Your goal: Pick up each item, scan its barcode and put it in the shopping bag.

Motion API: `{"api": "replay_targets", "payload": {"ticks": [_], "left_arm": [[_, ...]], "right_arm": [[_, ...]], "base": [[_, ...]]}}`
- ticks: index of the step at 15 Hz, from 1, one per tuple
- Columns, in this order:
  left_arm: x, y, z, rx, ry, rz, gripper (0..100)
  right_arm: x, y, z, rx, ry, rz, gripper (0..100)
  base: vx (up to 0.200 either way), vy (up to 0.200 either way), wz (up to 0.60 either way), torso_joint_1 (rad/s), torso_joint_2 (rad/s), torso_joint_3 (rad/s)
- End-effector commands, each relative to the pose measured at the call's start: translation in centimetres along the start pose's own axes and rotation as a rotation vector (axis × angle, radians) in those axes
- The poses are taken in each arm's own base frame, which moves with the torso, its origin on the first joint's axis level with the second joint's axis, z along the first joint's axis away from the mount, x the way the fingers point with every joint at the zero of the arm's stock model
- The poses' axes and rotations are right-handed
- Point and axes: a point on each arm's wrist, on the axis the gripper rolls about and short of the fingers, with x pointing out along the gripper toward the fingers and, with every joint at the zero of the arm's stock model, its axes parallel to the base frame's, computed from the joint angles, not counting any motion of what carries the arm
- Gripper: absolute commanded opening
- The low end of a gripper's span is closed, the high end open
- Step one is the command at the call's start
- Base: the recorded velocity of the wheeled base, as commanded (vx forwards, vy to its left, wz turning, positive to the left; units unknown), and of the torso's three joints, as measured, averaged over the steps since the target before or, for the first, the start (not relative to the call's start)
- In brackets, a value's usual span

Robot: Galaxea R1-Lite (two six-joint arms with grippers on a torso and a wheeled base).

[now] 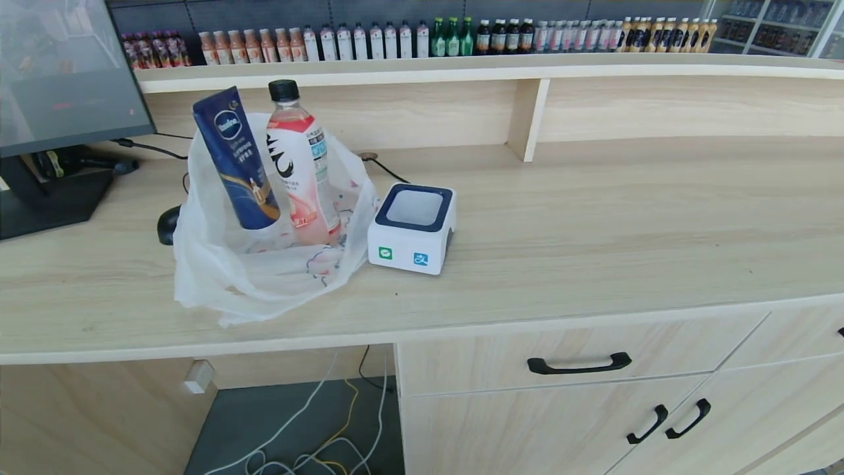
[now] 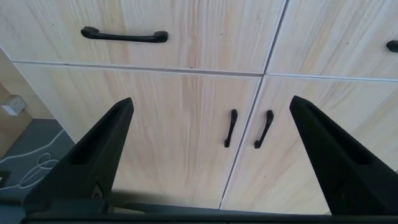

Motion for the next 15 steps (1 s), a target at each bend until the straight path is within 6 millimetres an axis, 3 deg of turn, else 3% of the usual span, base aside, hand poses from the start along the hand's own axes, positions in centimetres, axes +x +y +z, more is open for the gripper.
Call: {"api": "replay_targets", "payload": {"ticks": [1, 3, 15], "left_arm": [[0.0, 0.0, 0.0, 0.0, 0.0, 0.001, 100], [0.0, 0.0, 0.02, 0.0, -0.002, 0.0, 100], [0.0, 0.0, 0.02, 0.0, -0.002, 0.0, 100]], "right_arm": [[0.01, 0.0, 0.01, 0.0, 0.001, 0.001, 100], [0.01, 0.0, 0.01, 0.0, 0.001, 0.001, 100], [0.01, 0.0, 0.01, 0.0, 0.001, 0.001, 100]], "base": [[0.0, -0.2, 0.0, 0.002, 0.0, 0.002], [0.0, -0.2, 0.0, 0.002, 0.0, 0.007], [0.0, 0.0, 0.0, 0.0, 0.0, 0.0]]}}
